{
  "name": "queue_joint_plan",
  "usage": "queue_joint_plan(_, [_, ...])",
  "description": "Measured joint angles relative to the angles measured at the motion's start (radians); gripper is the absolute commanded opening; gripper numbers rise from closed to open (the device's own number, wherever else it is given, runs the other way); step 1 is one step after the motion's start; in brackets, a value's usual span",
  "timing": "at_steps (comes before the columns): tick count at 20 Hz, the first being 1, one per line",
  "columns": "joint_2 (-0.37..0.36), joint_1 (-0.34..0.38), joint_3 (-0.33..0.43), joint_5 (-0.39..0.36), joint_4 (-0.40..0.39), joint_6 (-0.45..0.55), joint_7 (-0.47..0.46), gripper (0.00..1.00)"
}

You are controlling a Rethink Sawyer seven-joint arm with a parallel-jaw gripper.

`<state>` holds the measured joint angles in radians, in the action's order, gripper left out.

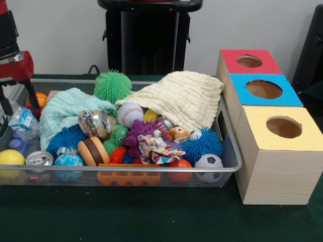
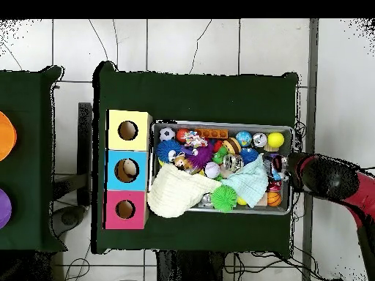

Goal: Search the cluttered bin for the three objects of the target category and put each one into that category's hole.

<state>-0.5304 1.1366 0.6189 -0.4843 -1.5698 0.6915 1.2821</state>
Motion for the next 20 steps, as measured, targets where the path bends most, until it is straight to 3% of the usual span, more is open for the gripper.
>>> queue_joint_plan(20, [0.142, -0.005, 0.018, -0.065, 0.067, 0.000, 0.000, 1.00])
